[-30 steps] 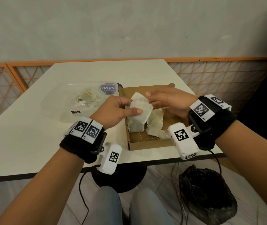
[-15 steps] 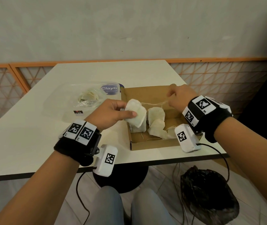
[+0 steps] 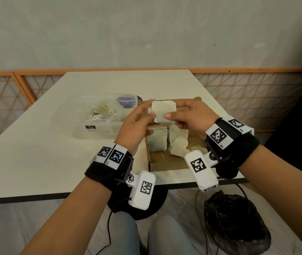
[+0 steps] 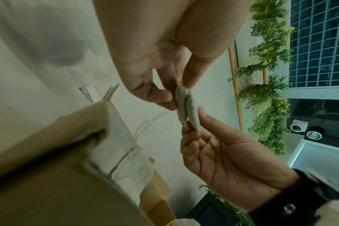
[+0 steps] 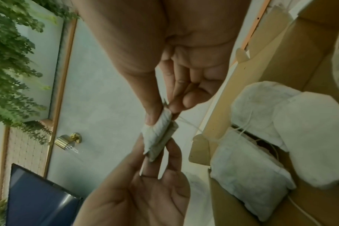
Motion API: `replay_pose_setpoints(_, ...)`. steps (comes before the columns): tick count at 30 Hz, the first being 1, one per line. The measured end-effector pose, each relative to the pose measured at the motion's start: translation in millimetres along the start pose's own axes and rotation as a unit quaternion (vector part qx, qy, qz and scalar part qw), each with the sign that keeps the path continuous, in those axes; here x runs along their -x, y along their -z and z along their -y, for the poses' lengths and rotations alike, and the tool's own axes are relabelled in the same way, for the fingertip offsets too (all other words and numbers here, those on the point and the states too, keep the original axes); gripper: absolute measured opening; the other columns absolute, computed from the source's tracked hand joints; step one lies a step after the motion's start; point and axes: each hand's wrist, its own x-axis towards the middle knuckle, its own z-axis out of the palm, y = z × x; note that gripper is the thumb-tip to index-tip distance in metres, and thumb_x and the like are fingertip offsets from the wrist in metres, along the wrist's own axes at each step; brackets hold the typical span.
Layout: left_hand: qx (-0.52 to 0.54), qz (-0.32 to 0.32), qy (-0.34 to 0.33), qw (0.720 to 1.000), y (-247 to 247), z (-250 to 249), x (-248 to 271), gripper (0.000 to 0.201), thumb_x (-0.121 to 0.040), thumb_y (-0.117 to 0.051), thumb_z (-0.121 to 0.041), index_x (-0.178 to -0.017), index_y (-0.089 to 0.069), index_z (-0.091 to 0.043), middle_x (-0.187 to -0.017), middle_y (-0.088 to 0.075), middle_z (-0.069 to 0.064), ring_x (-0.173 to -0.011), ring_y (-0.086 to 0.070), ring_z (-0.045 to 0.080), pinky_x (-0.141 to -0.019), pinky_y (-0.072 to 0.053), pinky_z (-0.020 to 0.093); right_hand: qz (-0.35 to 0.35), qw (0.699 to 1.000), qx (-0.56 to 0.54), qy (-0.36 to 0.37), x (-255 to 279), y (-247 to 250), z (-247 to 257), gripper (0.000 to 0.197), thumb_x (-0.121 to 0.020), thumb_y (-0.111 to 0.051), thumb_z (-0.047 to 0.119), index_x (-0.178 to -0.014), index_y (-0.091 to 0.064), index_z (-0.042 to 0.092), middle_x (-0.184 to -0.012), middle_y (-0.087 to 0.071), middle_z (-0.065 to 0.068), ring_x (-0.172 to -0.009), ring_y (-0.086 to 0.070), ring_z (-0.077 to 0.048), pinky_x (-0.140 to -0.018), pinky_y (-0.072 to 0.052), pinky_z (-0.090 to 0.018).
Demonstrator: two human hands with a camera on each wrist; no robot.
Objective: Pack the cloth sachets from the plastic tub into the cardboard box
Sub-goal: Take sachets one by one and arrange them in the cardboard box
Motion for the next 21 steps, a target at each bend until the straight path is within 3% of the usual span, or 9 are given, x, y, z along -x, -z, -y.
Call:
replay_pose_setpoints(2, 0.005, 0.013, 0.003, 1.0, -1.2, 0.3, 1.9, 0.037, -0.097, -0.048, -0.011, -0.13, -0.048, -0.027, -0.085, -0.063, -0.004, -0.081, -0.061, 0.01, -0.06, -0.047, 0.019, 0.001, 1.0, -0.018, 0.001, 0.8, 0.4, -0.3, 0.039, -0.073, -0.076, 0.011, -0.109, -0.061, 0.006, -0.07, -0.06, -0.007, -0.055, -0.051, -0.012, -0.052, -0.046, -0.018)
replay_pose_setpoints(4, 0.0, 0.021, 0.005, 1.0, -1.9, 2.1, 1.4, 0.037, -0.098, -0.047, -0.011, -0.133, -0.046, -0.022, -0.09, -0.063, -0.003, -0.082, -0.061, 0.009, -0.058, -0.047, 0.017, 0.001, 1.0, -0.003, 0.005, 1.6, 1.0, 0.1, 0.042, -0.073, -0.076, 0.012, -0.111, -0.06, 0.007, -0.071, -0.06, -0.006, -0.056, -0.052, -0.011, -0.053, -0.046, -0.019)
replay_pose_setpoints(10, -0.021, 0.042, 0.033, 0.998, -4.3, 0.1, 0.5, 0.019, -0.098, -0.049, -0.029, -0.1, -0.066, -0.02, -0.083, -0.064, -0.003, -0.075, -0.056, 0.008, -0.062, -0.043, 0.02, -0.012, 0.998, 0.054, 0.027, 1.4, 2.8, 0.4, 0.039, -0.07, -0.079, 0.018, -0.105, -0.063, 0.012, -0.07, -0.061, -0.003, -0.052, -0.053, -0.003, -0.052, -0.043, -0.015)
replay_pose_setpoints(13, -0.073, 0.056, 0.006, 0.996, -5.2, 0.8, 1.6, 0.024, -0.092, -0.059, -0.019, -0.117, -0.062, -0.017, -0.087, -0.068, -0.007, -0.078, -0.059, 0.004, -0.061, -0.043, 0.016, -0.016, 0.997, 0.065, 0.024, 0.1, 0.5, -1.3, 0.037, -0.072, -0.078, 0.023, -0.104, -0.066, 0.011, -0.078, -0.064, -0.005, -0.058, -0.054, -0.006, -0.053, -0.041, -0.017)
replay_pose_setpoints(16, -0.092, 0.064, 0.005, 0.994, -3.7, 0.6, 2.0, 0.036, -0.089, -0.062, -0.009, -0.122, -0.053, -0.017, -0.091, -0.069, -0.003, -0.079, -0.061, 0.006, -0.058, -0.043, 0.015, 0.011, 0.997, 0.066, -0.037, -2.9, 2.3, -3.4, 0.042, -0.072, -0.076, 0.033, -0.106, -0.067, 0.011, -0.088, -0.066, -0.002, -0.072, -0.056, -0.01, -0.056, -0.039, -0.021)
replay_pose_setpoints(19, -0.095, 0.064, 0.02, 0.993, -3.3, -2.1, 3.0, 0.039, -0.088, -0.064, -0.009, -0.123, -0.05, -0.018, -0.093, -0.07, -0.003, -0.079, -0.063, 0.005, -0.058, -0.044, 0.013, 0.044, 0.994, -0.008, -0.1, -3.9, 6.1, -3.8, 0.043, -0.077, -0.073, 0.022, -0.113, -0.062, 0.002, -0.085, -0.064, -0.002, -0.07, -0.056, -0.01, -0.053, -0.037, -0.019)
replay_pose_setpoints(21, -0.08, 0.019, 0.024, 0.996, -0.4, 1.1, 4.2, 0.04, -0.087, -0.065, -0.01, -0.124, -0.051, -0.015, -0.102, -0.067, -0.004, -0.084, -0.061, 0.001, -0.063, -0.045, 0.011, 0.032, 0.995, -0.008, -0.098, -5.3, 10.2, -3.8, 0.04, -0.078, -0.072, 0.017, -0.113, -0.061, 0.001, -0.083, -0.065, -0.003, -0.066, -0.057, -0.009, -0.05, -0.039, -0.017)
